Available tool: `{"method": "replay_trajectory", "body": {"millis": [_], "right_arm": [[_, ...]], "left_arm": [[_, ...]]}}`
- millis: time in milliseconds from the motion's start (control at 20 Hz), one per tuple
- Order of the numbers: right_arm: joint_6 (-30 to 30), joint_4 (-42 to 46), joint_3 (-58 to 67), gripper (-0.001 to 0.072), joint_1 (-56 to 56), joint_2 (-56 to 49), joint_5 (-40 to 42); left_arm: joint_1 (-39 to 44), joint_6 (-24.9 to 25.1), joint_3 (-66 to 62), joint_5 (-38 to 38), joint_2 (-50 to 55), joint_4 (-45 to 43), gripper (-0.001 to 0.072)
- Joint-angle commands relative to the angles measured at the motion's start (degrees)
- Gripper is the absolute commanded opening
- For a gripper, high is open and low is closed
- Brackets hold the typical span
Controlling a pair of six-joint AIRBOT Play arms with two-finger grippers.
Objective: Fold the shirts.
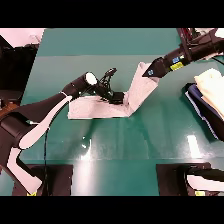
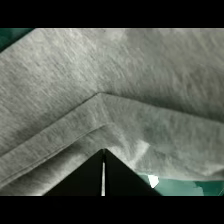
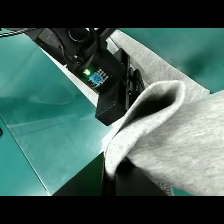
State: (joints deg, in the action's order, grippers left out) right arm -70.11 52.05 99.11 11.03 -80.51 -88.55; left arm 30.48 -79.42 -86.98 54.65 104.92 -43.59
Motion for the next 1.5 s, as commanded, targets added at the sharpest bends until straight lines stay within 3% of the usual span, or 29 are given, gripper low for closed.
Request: {"method": "replay_trajectory", "body": {"millis": [0,350,650,850,900,1000,1050,1200,1450], "right_arm": [[-1.49,2.58,1.60,0.0014,3.58,-0.07,0.13],[-1.46,2.56,1.62,0.0014,11.82,-6.80,2.40],[-1.40,2.58,4.33,0.0014,21.73,-16.15,13.31],[-1.36,2.38,13.90,0.0016,29.20,-26.10,22.62],[-0.98,1.64,16.52,0.0041,31.23,-28.96,24.63],[-0.28,-1.11,21.79,0.0491,35.06,-34.49,29.18],[-0.26,-2.89,22.80,0.0590,36.35,-35.80,30.45],[-0.37,-1.27,15.65,0.0575,36.09,-31.15,31.43],[-1.07,4.85,-0.50,0.0548,26.86,-18.67,22.95]], "left_arm": [[-1.70,0.96,-0.87,2.67,0.28,-0.44,0.0021],[-18.05,0.83,-1.53,12.57,-12.76,-10.45,0.0021],[-32.02,1.88,-1.53,18.45,-28.15,-21.05,0.0022],[-37.44,1.84,-1.51,19.96,-33.20,-21.27,0.0022],[-37.66,1.84,-1.53,19.96,-33.53,-21.24,0.0022],[-37.66,1.84,-1.51,20.37,-33.57,-20.74,0.0022],[-37.66,1.81,-1.51,20.48,-33.57,-20.57,0.0022],[-37.66,1.92,-1.51,21.44,-33.57,-20.83,0.0022],[-37.66,1.88,-1.29,21.46,-33.27,-20.65,0.0022]]}}
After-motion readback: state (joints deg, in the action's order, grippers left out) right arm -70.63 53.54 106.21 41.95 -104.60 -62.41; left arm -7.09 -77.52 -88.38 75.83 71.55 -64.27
